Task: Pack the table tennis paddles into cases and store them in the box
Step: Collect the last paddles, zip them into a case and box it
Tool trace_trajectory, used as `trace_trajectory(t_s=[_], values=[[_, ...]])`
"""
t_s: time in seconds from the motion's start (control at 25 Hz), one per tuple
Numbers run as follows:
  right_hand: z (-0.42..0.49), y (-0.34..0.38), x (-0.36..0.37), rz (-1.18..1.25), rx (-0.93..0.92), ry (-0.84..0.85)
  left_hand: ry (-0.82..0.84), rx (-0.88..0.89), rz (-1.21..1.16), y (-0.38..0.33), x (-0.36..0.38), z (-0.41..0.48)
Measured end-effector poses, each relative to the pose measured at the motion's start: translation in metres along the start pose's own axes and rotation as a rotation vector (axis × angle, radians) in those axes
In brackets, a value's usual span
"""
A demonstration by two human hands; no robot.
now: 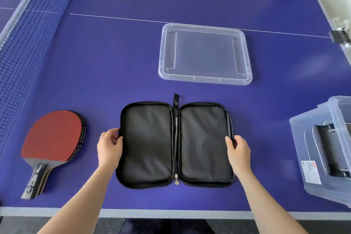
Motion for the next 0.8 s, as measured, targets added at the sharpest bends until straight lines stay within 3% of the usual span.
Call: trace_trajectory(t_s=[0.36, 0.8], values=[[0.01, -0.008, 0.002, -0.115, -0.103, -0.075, -0.082, 0.07, 0.045, -0.002, 0.005, -0.003], [0.007, 0.013, -0.003, 0.012, -0.132, -0.206, -0.091, 0.152, 0.081, 0.009, -0.026, 0.005]])
Point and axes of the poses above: each hand's wrist, its own z-axis towards the middle knuckle, its own x-axis out of the palm, y = z × x, the point moved 3 cm from there along z, towards the middle knuckle, and after that the axes turned 15 degrees about -y, right-handed, at the moved point
